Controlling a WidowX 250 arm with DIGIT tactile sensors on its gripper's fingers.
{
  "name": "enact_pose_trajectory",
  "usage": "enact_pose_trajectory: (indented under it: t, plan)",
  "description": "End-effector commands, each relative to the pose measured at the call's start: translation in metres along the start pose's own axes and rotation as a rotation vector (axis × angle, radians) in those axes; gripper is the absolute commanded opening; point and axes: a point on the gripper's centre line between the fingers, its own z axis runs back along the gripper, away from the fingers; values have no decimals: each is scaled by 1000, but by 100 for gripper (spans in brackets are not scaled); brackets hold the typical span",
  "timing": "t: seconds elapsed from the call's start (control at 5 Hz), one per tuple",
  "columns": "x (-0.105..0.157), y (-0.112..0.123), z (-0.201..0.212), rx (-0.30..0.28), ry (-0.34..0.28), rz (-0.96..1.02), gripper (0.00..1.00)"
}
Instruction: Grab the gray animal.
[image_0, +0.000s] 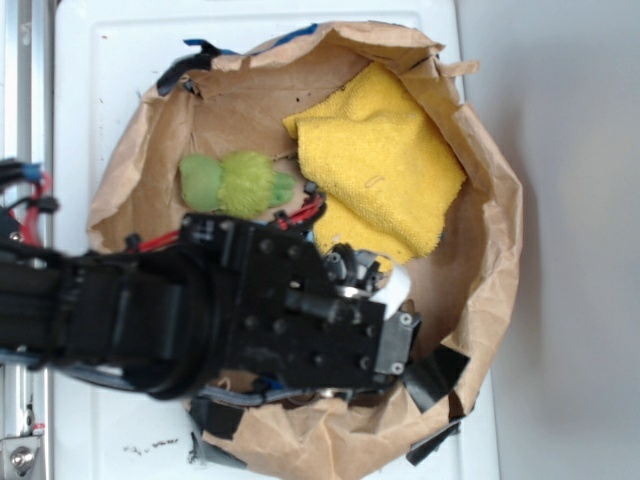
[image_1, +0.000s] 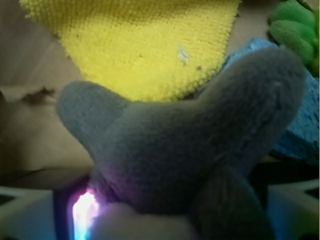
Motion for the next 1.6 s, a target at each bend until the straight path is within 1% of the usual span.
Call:
enact_pose_trajectory:
  t: [0.0, 0.2, 0.4, 0.6, 0.8, 1.0, 1.2, 1.4]
  plan:
    - [42, 39, 70, -50, -51, -190, 0]
    - [53, 45, 90, -36, -78, -391, 0]
    - [44, 37, 92, 62, -5, -551, 0]
    - [38, 30, 94, 49, 103, -701, 0]
    - [37, 31, 107, -15, 129, -805, 0]
    - [32, 35, 125, -101, 56, -796, 0]
    - [35, 39, 138, -186, 17, -760, 0]
    - [37, 39, 143, -219, -10, -732, 0]
